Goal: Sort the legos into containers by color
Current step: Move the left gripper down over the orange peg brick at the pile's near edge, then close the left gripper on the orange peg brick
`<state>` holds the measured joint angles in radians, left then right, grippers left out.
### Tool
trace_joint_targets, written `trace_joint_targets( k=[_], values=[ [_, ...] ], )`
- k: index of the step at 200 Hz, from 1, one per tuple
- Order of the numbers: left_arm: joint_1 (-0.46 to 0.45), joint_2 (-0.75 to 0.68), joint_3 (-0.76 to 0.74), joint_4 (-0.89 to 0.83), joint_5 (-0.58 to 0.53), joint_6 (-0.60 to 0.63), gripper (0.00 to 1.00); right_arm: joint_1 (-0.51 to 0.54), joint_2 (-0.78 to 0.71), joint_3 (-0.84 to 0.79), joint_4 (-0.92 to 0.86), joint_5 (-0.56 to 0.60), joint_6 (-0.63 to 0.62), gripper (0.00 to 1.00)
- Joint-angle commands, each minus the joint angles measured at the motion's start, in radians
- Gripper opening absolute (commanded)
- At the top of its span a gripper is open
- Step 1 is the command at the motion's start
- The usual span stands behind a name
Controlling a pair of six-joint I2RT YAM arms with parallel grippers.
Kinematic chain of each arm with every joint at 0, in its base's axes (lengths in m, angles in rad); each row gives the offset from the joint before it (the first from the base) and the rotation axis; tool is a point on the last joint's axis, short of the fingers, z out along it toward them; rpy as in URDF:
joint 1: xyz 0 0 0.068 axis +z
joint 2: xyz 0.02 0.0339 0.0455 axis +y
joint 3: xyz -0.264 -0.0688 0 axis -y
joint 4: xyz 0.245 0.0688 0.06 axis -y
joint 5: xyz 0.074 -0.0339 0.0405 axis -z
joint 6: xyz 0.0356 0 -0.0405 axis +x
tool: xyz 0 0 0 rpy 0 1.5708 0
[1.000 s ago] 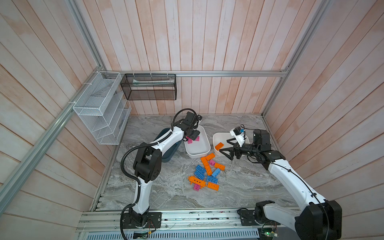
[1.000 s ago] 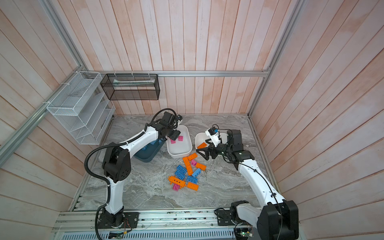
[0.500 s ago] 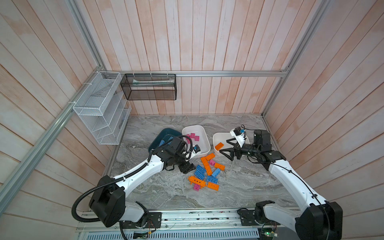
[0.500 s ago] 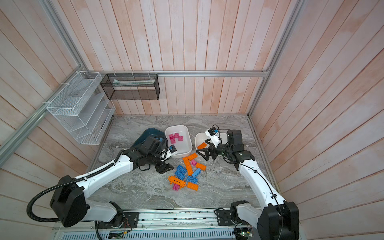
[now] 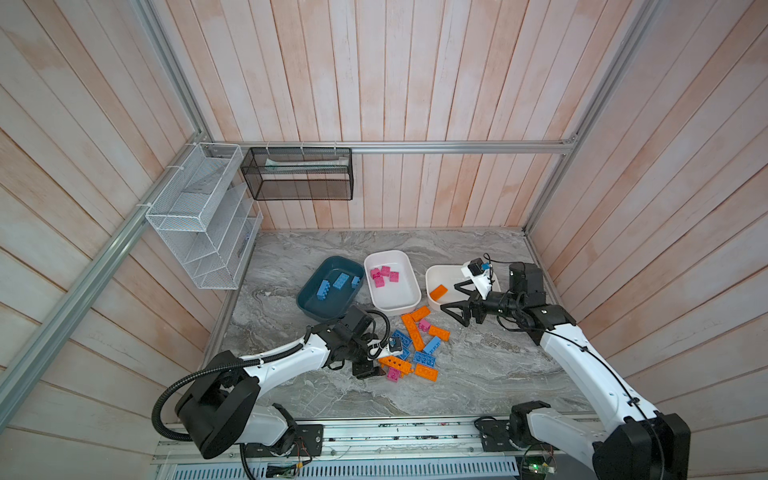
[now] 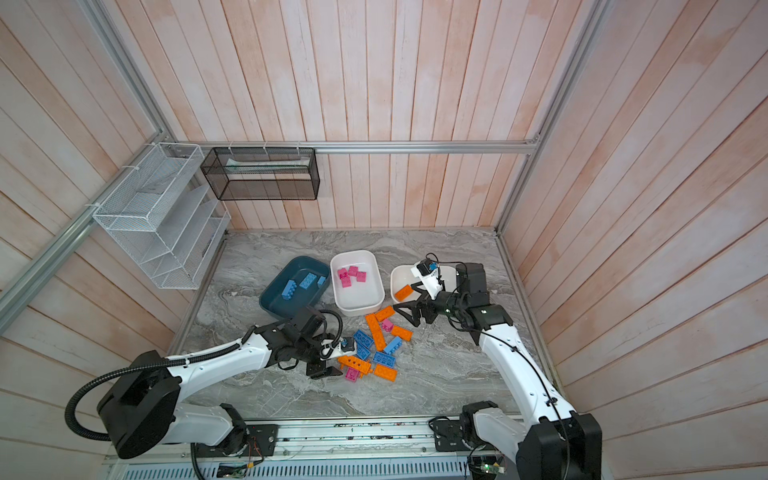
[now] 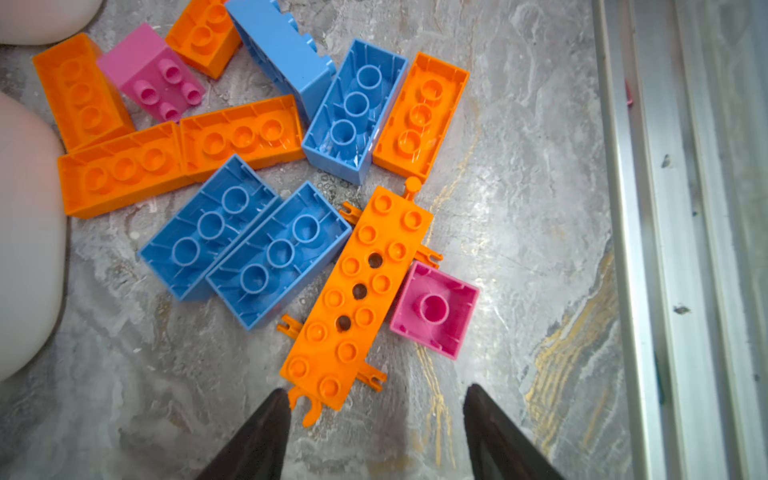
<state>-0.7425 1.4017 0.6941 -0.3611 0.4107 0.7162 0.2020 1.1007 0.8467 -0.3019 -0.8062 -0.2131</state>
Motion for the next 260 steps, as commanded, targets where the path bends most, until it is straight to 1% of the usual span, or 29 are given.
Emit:
trace_joint_targets(
  k=[1, 35, 50, 62, 74, 90, 133, 218, 260],
  values=[
    [-0.01, 0.033, -0.029, 0.129, -0.052, 0.051, 0.67, -0.004, -0.018, -0.014, -0.033, 0.009, -0.012, 0.98],
    [-0.016, 0.091, -0.016, 0.191, -0.11, 0.065, 0.65, -0.004, -0.013, -0.003, -0.042, 0.011, -0.015, 0.98],
    [-0.016, 0.109, -0.003, 0.207, -0.116, 0.069, 0.64, -0.004, -0.009, 0.0, -0.043, 0.012, -0.015, 0.98],
    [-0.018, 0.121, 0.007, 0.21, -0.11, 0.071, 0.64, -0.004, -0.006, 0.002, -0.047, 0.012, -0.017, 0.98],
    [-0.023, 0.137, 0.02, 0.198, -0.09, 0.077, 0.61, -0.004, -0.005, 0.005, -0.051, 0.01, -0.021, 0.98],
    [-0.041, 0.159, 0.034, 0.172, -0.093, 0.085, 0.58, -0.005, 0.0, 0.008, -0.056, 0.011, -0.026, 0.98],
    [-0.053, 0.161, 0.05, 0.133, -0.057, 0.098, 0.58, -0.01, 0.003, 0.0, -0.05, 0.006, -0.028, 0.98],
    [-0.08, 0.225, 0.096, 0.107, -0.06, 0.12, 0.57, -0.022, 0.005, -0.011, -0.049, 0.0, -0.03, 0.98],
    [-0.084, 0.24, 0.105, 0.084, -0.056, 0.137, 0.48, -0.023, 0.013, -0.008, -0.041, -0.007, -0.026, 0.98]
  ],
)
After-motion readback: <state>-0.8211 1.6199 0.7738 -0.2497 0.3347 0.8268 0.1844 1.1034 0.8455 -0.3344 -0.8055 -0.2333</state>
